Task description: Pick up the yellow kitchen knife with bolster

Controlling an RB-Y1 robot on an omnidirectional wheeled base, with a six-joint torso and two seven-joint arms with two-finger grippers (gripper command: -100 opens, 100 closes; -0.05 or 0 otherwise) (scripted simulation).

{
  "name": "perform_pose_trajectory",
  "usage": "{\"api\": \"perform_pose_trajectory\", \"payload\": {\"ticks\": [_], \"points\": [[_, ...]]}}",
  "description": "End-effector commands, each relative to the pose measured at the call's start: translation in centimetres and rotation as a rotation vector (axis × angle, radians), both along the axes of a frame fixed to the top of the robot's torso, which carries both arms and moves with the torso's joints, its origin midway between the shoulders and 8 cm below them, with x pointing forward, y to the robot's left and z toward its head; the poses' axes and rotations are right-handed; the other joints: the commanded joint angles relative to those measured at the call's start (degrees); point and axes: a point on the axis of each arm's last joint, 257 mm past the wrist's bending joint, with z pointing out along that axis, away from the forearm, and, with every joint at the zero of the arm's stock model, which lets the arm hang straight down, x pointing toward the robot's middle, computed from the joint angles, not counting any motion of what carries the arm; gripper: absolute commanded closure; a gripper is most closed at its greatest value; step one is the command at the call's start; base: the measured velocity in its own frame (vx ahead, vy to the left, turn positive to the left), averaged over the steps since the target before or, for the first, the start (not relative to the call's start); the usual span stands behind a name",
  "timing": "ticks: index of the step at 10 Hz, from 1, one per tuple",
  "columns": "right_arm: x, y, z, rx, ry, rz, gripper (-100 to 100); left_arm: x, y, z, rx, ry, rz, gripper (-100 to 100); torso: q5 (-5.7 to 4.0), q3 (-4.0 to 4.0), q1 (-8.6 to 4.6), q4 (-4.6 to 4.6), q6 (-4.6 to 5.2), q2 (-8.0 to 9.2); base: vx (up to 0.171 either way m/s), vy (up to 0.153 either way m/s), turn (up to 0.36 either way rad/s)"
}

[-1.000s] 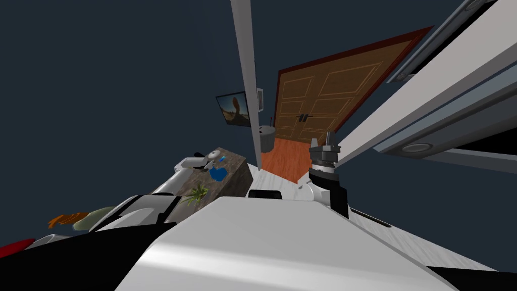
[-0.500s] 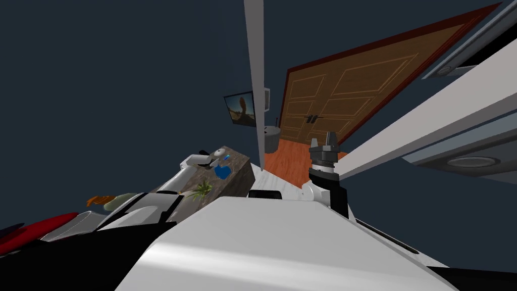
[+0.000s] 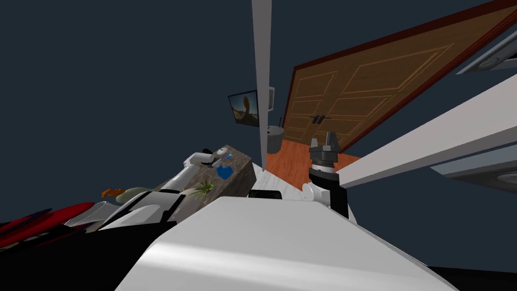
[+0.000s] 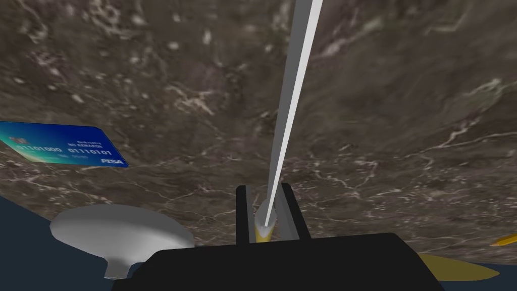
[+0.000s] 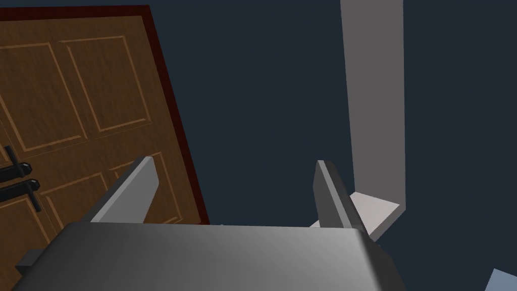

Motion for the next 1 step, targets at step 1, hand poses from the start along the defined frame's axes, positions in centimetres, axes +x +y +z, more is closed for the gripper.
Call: {"api": "perform_pose_trajectory", "payload": {"ticks": [1], "points": [[0.00, 0.00, 0.00, 0.000, 0.000, 0.000, 0, 0.00, 0.00, 0.00, 0.000, 0.000, 0.000, 0, 0.00, 0.00, 0.00, 0.00, 0.00, 0.00, 0.000, 0.000, 0.000]]}}
